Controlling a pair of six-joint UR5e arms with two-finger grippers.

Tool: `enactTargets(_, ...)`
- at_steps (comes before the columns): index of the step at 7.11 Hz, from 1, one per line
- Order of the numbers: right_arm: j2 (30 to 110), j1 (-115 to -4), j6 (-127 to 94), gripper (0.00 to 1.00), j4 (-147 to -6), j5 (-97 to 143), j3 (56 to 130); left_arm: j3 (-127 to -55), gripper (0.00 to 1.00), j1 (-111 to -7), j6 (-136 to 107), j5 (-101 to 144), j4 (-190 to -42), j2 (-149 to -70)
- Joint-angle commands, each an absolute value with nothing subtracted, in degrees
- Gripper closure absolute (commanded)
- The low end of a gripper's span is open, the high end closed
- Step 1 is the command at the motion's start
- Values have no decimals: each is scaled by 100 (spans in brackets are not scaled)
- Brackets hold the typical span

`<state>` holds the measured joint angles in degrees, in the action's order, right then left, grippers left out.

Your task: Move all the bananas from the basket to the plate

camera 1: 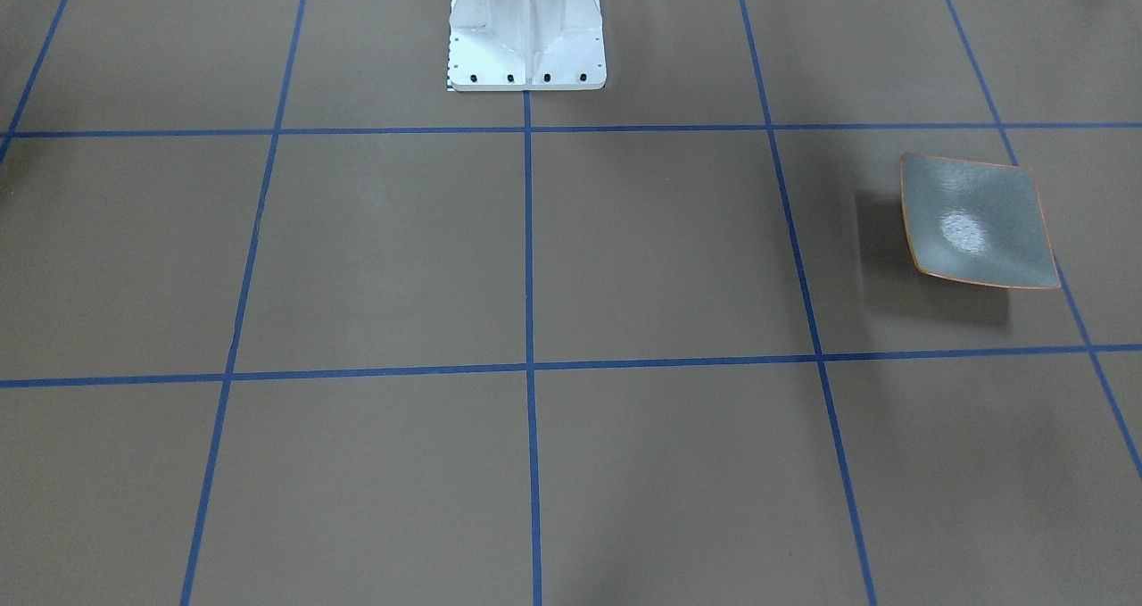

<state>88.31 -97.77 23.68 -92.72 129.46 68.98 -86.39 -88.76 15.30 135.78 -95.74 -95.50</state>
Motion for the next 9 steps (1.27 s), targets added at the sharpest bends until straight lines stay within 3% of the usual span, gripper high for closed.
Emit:
enactTargets(1, 8807, -9930, 2382, 100, -9307, 12946, 7240, -8631, 0, -8877, 1529, 13579, -9571, -9571)
enactTargets(5, 8632, -10117, 2260, 100, -9867, 13583, 8390, -8683, 0, -8738, 741, 13579, -9571, -9982)
enactTargets(7, 8107, -9513, 1728, 100, -10622, 13684, 8980, -8692, 0, -8369, -258, 13579, -9589, -10457)
enactTargets(9, 7622, -8627, -157, 100, -10819, 14042, 9735, -8841, 0, -7658, -1793, 13579, -9902, -10713)
